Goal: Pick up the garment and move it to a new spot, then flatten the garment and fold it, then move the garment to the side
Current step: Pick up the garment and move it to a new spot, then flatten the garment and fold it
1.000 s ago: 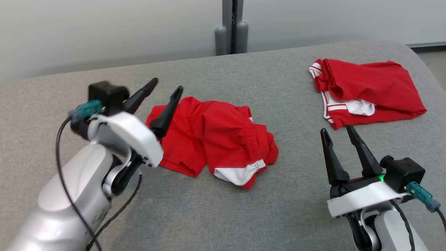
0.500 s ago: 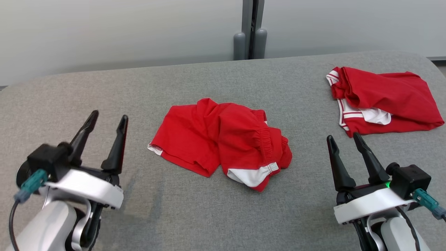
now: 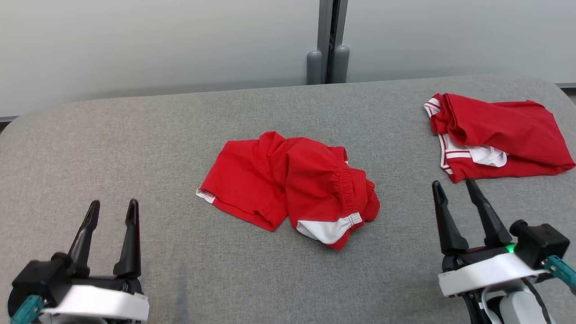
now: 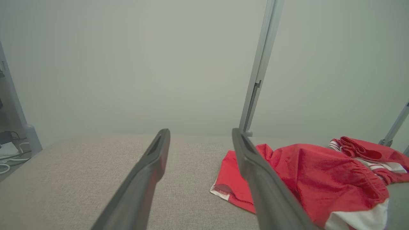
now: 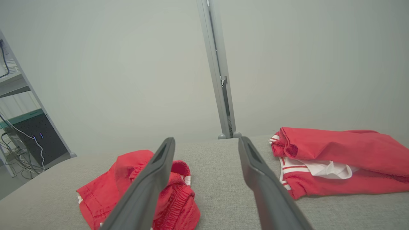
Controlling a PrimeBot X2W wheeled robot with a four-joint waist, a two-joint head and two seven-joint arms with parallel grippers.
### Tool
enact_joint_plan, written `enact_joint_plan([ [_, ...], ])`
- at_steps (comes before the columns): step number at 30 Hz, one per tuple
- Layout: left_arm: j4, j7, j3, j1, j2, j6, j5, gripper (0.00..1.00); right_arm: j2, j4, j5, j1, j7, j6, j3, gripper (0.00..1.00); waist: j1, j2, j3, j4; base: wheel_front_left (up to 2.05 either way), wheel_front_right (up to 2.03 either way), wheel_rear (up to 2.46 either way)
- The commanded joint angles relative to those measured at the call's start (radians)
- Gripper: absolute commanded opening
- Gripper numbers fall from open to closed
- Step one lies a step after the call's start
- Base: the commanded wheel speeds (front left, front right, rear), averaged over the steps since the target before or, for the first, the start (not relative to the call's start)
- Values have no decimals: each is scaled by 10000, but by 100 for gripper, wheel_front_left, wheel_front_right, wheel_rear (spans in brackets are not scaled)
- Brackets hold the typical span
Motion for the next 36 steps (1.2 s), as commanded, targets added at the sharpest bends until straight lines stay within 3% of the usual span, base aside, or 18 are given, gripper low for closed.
enact_joint_plan([
  [1, 55, -11, 197, 190, -108, -99, 157, 100, -68, -101, -111, 124, -39, 5, -124, 100, 0, 0, -26, 17, 0, 0, 0],
  [12, 447, -11, 1115, 711, -1348, -740, 1172, 100, 45, -213, -547, 451, -39, 5, -414, 100, 0, 0, -164, 218, 0, 0, 0],
  [25, 687, -12, 1398, 554, -1849, -1207, 1657, 100, -11, 8, -441, 387, -41, 5, -277, 100, 0, 0, -142, 279, 0, 0, 0],
  [33, 826, -10, 1514, 529, -2021, -1372, 1765, 100, -513, 569, 161, 144, 209, 5, 1122, 100, 0, 0, -211, 370, 0, 0, 0],
  [36, 864, -10, 1510, 500, -2094, -1441, 1809, 100, -725, 1009, 630, -170, 840, 6, 2111, 100, 0, 0, -198, 439, 0, 0, 0],
])
